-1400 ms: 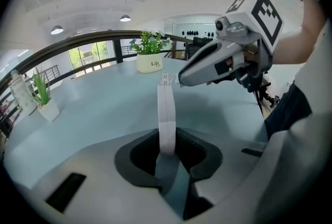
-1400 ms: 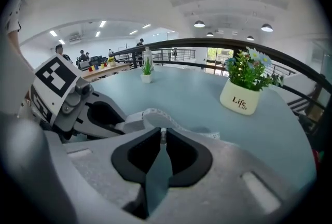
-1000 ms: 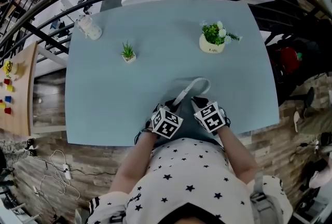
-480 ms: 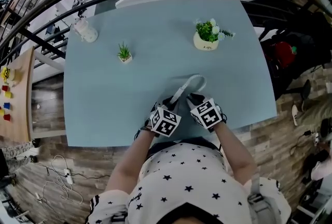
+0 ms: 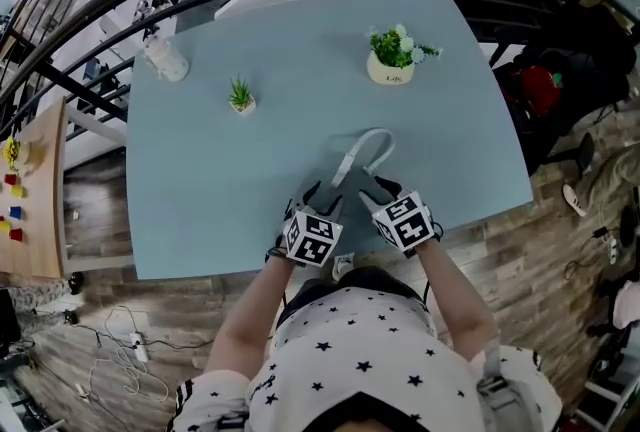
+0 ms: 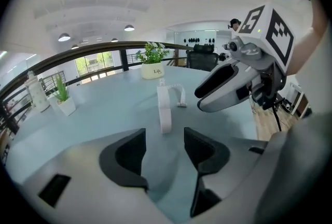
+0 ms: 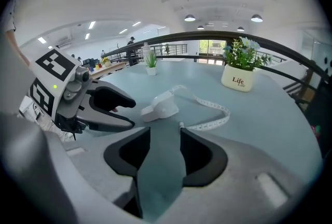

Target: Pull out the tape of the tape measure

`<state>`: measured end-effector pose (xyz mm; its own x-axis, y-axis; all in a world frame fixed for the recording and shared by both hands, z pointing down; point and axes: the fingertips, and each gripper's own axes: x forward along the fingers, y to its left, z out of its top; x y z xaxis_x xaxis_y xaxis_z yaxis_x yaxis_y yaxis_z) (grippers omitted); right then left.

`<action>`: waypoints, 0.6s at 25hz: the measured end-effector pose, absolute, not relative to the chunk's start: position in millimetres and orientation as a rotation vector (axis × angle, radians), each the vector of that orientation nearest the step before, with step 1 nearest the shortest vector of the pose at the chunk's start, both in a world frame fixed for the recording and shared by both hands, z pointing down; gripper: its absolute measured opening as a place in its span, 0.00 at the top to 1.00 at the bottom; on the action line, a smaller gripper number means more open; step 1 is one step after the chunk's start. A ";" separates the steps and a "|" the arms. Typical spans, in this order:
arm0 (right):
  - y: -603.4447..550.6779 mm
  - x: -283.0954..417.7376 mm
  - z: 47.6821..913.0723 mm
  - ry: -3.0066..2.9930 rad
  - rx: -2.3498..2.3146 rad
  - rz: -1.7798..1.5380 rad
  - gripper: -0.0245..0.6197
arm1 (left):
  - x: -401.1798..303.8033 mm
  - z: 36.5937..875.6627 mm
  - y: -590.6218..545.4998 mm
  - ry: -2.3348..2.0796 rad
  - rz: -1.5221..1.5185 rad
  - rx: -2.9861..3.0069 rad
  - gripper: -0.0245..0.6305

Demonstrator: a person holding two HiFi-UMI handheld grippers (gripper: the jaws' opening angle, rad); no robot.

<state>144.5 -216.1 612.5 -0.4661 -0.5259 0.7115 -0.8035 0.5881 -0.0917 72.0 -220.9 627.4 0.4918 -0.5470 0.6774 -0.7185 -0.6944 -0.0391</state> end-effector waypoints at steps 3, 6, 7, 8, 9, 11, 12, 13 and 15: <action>-198.0 143.2 604.9 -2.191 1.120 0.583 0.71 | 57.5 615.4 -202.8 -1.132 0.891 2.470 0.64; -177.1 131.6 596.7 -2.224 1.169 0.613 0.71 | 37.1 604.9 -181.3 -1.171 0.807 2.450 0.64; -170.2 126.4 593.8 -2.232 1.179 0.612 0.71 | 30.0 601.6 -174.2 -1.182 0.786 2.446 0.64; -163.0 120.9 590.6 -2.240 1.187 0.608 0.71 | 23.5 598.5 -166.4 -1.190 0.768 2.442 0.64; -155.2 115.1 586.9 -2.249 1.191 0.604 0.71 | 17.6 595.2 -157.7 -1.197 0.750 2.436 0.64; -137.9 102.8 578.2 -2.270 1.198 0.595 0.71 | 7.6 586.9 -138.8 -1.207 0.712 2.432 0.64; -129.1 96.5 573.4 -2.282 1.200 0.589 0.71 | 3.1 582.7 -129.1 -1.211 0.696 2.431 0.64; -120.5 90.4 568.6 -2.293 1.203 0.582 0.71 | -1.1 579.1 -119.3 -1.212 0.683 2.429 0.64; -103.5 79.4 558.6 -2.315 1.210 0.563 0.71 | -7.8 572.3 -100.0 -1.214 0.650 2.425 0.64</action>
